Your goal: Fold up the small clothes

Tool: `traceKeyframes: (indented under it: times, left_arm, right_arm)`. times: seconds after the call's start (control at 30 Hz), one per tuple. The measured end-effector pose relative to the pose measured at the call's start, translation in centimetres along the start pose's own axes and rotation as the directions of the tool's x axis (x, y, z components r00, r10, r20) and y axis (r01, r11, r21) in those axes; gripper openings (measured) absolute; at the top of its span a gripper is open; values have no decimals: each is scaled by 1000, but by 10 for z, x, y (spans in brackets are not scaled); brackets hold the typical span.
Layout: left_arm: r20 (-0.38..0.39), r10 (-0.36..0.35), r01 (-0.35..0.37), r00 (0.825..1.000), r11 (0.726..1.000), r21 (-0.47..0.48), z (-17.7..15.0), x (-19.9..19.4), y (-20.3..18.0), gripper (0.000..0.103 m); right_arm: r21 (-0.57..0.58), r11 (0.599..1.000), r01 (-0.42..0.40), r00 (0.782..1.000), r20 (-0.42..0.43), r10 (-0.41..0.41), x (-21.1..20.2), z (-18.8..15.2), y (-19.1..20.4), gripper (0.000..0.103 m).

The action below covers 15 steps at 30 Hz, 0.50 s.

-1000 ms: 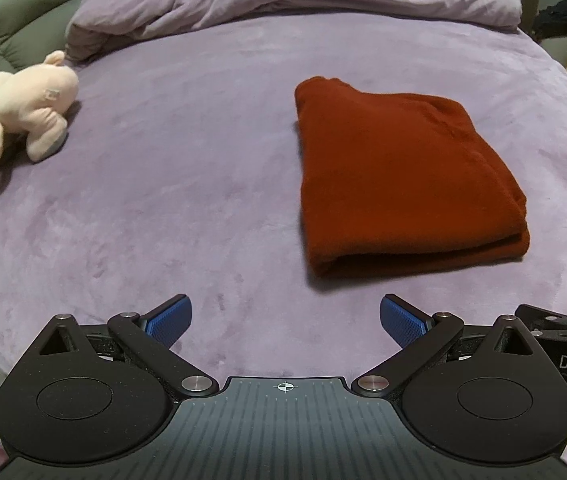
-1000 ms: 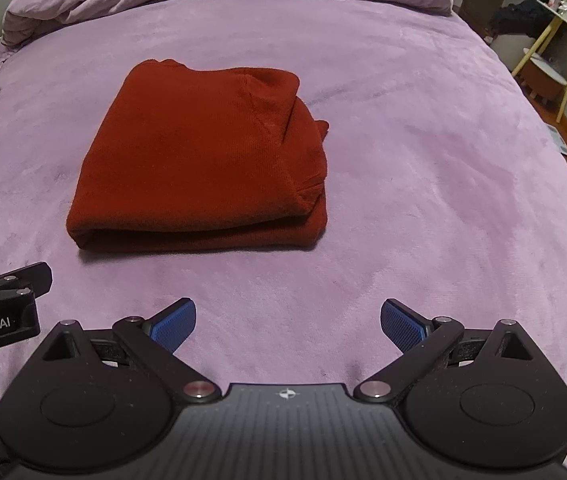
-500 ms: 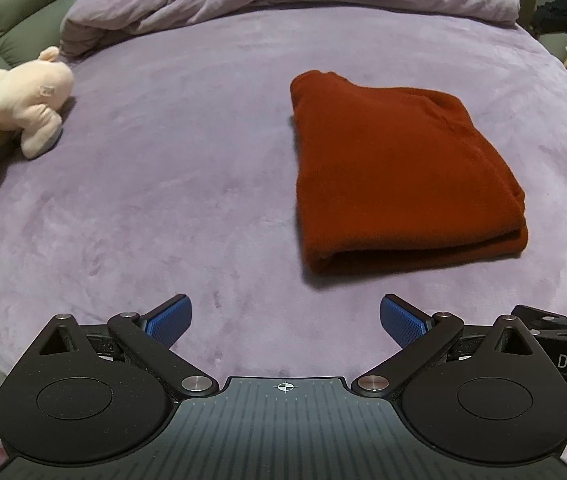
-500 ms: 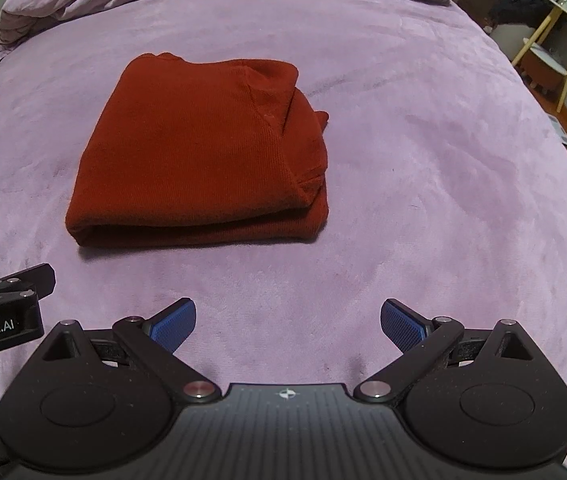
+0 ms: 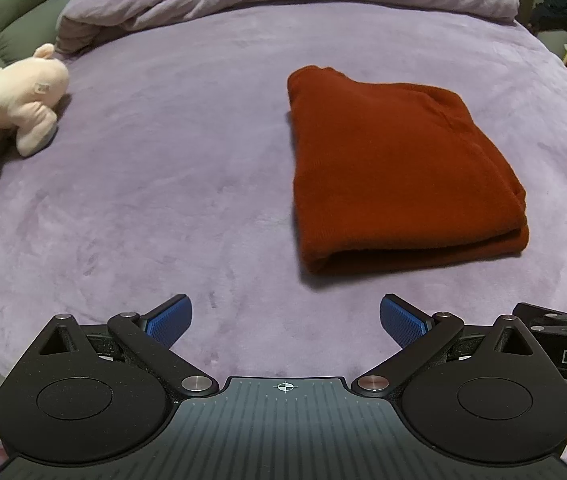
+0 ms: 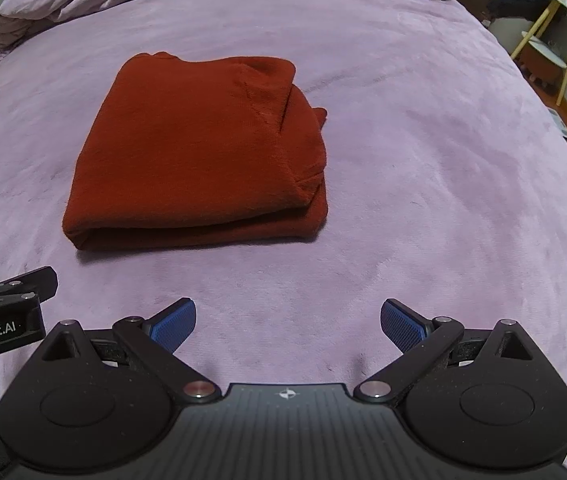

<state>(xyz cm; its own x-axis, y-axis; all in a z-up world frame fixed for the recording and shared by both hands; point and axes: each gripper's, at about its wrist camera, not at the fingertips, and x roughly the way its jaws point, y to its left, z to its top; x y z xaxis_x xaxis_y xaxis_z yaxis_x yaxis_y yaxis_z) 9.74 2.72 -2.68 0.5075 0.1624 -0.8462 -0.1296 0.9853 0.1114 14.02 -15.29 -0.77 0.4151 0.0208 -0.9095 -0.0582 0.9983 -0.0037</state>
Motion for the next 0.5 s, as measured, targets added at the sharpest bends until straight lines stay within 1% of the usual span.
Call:
traceKeyframes:
  times: [0.5]
  left_arm:
    - [-8, -12, 12, 1000, 1000, -13, -1, 2, 2, 103]
  right_arm:
    - [10, 1000, 7, 1000, 12, -7, -1, -1, -1, 99]
